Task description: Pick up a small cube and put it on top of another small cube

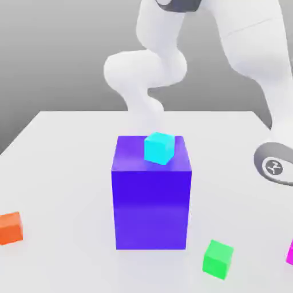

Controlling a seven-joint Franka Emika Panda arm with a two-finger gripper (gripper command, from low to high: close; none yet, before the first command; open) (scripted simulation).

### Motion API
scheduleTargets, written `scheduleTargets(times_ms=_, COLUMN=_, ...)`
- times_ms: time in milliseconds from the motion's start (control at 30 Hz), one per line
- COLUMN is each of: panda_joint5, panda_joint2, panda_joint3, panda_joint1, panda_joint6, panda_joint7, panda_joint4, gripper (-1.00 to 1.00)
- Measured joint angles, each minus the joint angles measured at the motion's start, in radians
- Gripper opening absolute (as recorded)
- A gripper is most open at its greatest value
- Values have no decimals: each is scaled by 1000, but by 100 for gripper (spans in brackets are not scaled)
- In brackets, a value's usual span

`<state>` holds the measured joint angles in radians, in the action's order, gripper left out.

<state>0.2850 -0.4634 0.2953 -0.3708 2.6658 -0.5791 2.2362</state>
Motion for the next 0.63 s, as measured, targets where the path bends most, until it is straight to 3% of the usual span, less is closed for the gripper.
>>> scheduleTargets(times_ms=100, panda_joint5=-64, panda_joint2=106, panda_joint3=4, panda_joint1=50, panda_joint6=-41, panda_joint7=-2, panda_joint4=60, gripper=-100)
scheduleTargets(times_ms=333, panda_joint5=-235, panda_joint2=355, panda_joint3=-96, panda_joint1=193, panda_joint6=-46, panda_joint7=-102, panda_joint4=279, gripper=-100)
scheduleTargets(times_ms=500, panda_joint5=-192, panda_joint2=239, panda_joint3=-140, panda_joint1=193, panda_joint6=91, panda_joint7=-163, panda_joint4=300, gripper=-100)
scheduleTargets(times_ms=533, panda_joint5=-182, panda_joint2=216, panda_joint3=-146, panda_joint1=189, panda_joint6=112, panda_joint7=-171, panda_joint4=299, gripper=100)
scheduleTargets(times_ms=633, panda_joint5=-182, panda_joint2=216, panda_joint3=-146, panda_joint1=189, panda_joint6=112, panda_joint7=-171, panda_joint4=299, gripper=100)
